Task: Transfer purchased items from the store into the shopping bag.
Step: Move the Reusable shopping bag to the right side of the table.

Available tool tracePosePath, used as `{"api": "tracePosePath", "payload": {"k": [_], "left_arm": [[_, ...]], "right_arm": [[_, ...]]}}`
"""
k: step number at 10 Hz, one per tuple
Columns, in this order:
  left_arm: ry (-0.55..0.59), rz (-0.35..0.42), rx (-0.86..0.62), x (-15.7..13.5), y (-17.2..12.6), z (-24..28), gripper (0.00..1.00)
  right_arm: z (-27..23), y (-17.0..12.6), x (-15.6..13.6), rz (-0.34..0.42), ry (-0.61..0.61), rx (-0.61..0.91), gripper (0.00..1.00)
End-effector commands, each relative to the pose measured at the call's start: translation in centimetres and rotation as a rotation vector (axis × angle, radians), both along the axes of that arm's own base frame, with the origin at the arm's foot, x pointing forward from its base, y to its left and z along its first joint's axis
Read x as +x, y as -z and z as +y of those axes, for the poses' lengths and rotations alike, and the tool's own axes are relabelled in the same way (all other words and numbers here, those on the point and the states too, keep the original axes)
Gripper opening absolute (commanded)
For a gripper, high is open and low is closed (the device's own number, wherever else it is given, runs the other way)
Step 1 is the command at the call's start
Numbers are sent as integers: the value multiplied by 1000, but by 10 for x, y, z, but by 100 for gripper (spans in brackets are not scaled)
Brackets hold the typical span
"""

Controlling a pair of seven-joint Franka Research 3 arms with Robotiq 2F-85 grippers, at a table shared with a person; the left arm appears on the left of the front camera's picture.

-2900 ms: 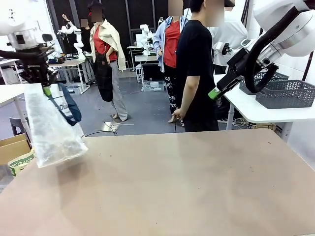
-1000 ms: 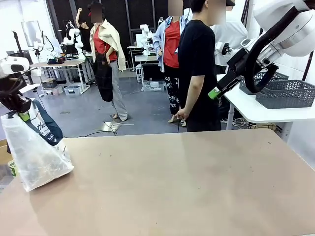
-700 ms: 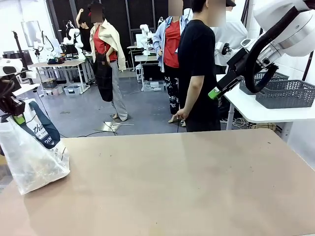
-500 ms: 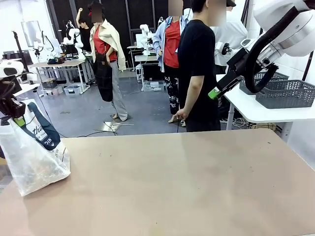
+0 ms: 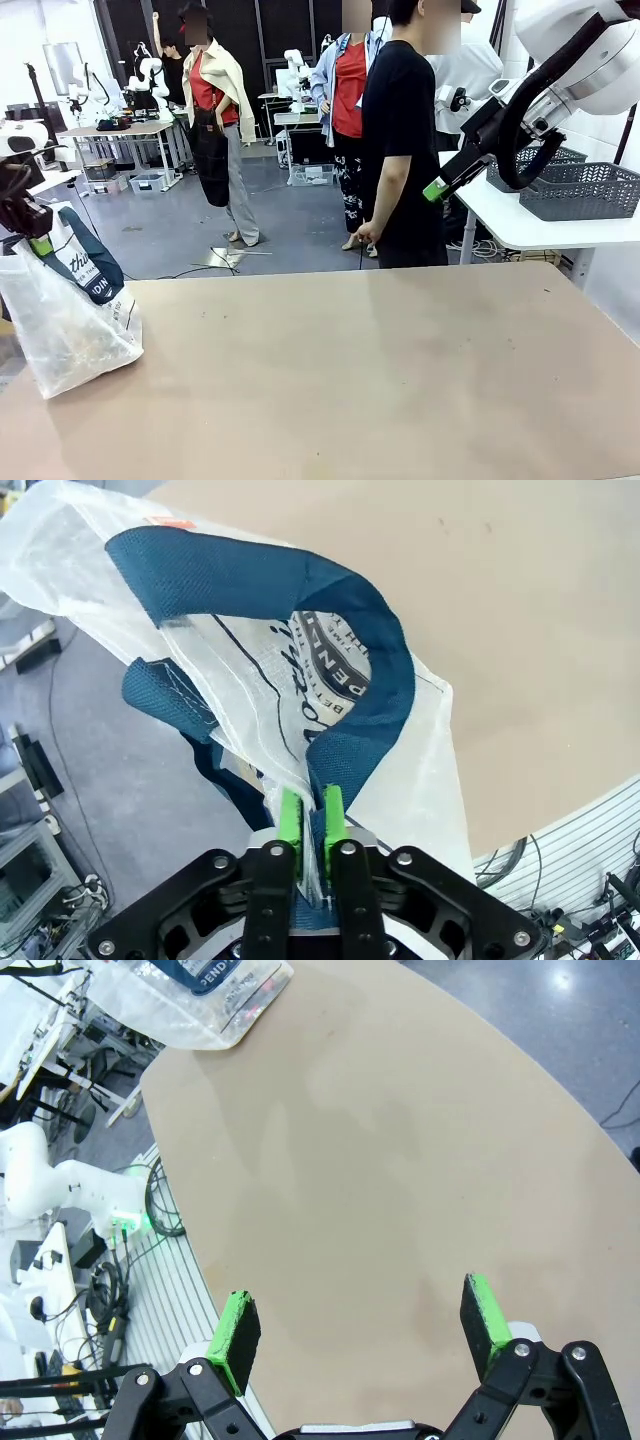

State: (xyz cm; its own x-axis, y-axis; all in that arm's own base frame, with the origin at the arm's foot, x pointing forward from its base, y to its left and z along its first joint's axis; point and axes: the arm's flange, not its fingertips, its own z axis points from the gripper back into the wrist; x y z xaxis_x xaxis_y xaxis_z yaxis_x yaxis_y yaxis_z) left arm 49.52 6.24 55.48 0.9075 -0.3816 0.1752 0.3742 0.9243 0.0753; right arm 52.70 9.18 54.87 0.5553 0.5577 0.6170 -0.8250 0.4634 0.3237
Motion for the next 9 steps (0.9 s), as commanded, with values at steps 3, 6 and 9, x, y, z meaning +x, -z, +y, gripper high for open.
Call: {"api": "tracePosePath", "payload": {"k": [3, 6, 9], "left_arm": [[-22, 9, 21, 2, -11, -6, 99], [-35, 13, 26, -1, -16, -9, 100], [-51, -2, 38, -2, -25, -15, 100]], "right_arm": [[0, -1, 1, 3, -10, 1, 100], [0, -1, 1, 3, -10, 1, 100], [0, -1, 1, 3, -10, 1, 100]]}}
